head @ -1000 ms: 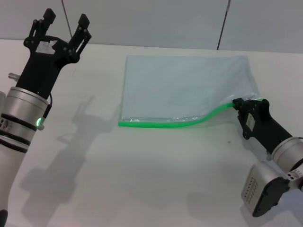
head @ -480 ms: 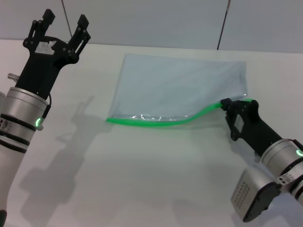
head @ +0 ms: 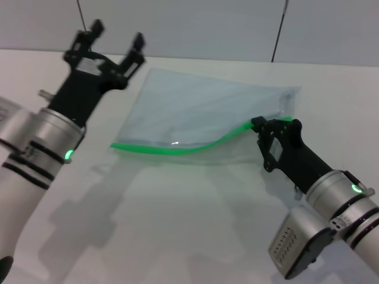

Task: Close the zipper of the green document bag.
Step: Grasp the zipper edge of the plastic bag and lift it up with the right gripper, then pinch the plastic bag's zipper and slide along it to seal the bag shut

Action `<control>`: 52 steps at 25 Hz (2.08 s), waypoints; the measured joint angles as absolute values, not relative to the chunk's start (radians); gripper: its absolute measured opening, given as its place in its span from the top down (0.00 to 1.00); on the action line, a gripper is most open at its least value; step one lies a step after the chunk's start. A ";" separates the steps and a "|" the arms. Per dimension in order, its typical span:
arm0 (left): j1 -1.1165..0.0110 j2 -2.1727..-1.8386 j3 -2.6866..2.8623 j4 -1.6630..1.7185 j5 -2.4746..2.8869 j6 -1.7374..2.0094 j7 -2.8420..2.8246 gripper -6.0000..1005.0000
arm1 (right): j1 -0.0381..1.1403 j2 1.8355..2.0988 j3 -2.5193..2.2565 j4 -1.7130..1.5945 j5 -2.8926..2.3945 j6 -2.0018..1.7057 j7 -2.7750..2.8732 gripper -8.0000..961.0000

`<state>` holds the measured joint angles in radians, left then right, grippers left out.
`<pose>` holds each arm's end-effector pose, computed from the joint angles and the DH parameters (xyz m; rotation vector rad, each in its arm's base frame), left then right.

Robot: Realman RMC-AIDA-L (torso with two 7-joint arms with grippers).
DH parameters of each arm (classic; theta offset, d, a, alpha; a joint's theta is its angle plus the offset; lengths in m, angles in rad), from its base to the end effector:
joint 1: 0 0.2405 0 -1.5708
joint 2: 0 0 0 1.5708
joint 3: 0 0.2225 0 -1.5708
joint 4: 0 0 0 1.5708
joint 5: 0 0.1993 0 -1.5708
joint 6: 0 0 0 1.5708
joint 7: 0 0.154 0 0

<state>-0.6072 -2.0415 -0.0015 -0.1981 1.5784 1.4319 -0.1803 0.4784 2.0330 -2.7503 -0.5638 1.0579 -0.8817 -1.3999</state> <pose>-0.2174 0.3369 0.0021 -1.7390 -0.3003 -1.0046 0.2105 0.3064 -0.0937 -1.8770 -0.8437 -0.1308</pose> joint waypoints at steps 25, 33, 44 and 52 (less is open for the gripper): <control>-0.666 -2.049 0.261 -0.284 1.677 1.285 0.354 0.16 | 0.534 2.031 -2.698 -0.607 1.062 -0.801 -1.399 0.98; -0.660 -2.051 0.246 -0.309 1.669 1.268 0.523 0.16 | 0.530 2.032 -2.721 -0.624 1.051 -0.812 -1.404 0.98; -0.654 -2.052 0.212 -0.310 1.669 1.264 0.619 0.16 | 0.530 2.032 -2.768 -0.626 1.049 -0.850 -1.405 0.98; -0.661 -2.052 0.221 -0.336 1.679 1.262 0.650 0.16 | 0.534 2.033 -2.772 -0.626 1.048 -0.851 -1.406 0.98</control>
<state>-0.6607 -2.0521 0.2209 -0.3360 1.6790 1.2621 0.6500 0.5343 2.0325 -2.7720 -0.6258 1.0476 -0.8510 -1.4062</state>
